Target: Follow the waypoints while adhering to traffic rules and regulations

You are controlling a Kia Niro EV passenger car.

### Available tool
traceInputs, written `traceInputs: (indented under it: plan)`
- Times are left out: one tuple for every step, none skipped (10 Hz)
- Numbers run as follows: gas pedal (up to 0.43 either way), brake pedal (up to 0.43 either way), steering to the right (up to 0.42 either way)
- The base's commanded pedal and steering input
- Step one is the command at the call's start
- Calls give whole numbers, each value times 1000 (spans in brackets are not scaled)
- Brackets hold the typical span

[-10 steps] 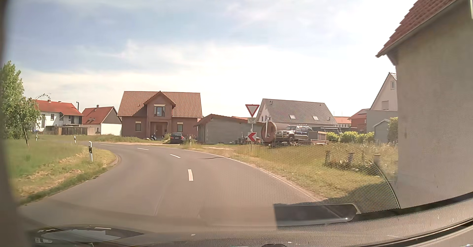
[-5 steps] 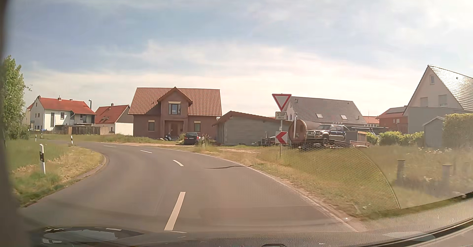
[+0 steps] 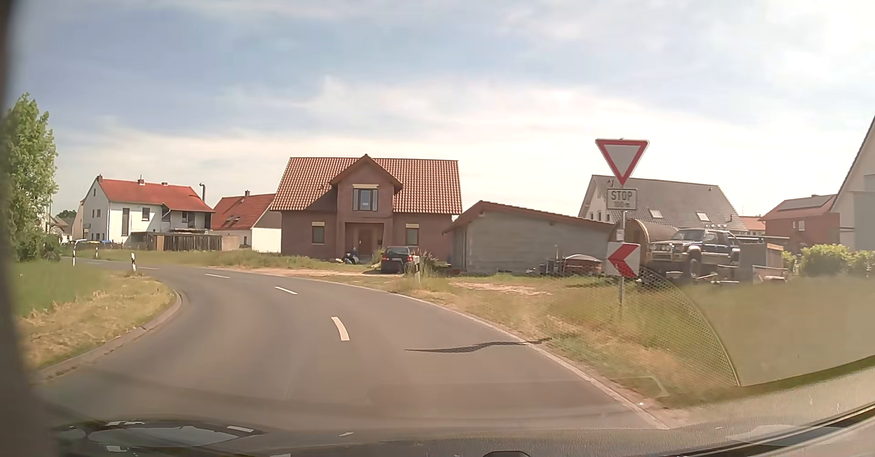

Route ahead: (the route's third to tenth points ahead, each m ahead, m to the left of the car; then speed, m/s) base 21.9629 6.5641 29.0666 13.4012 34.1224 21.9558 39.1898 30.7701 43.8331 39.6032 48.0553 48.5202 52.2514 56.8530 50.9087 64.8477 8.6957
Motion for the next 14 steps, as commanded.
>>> traceInputs:
  plan:
    - [0,0,-117]
    - [0,0,-118]
    - [20,0,-119]
    - [87,0,-119]
    - [118,0,-122]
    - [118,0,-129]
    - [130,0,-133]
    - [150,0,-134]
    - [150,0,-134]
    - [157,0,-134]
    - [157,0,-135]
    - [157,0,-143]
    - [157,0,-150]
    - [157,0,-154]
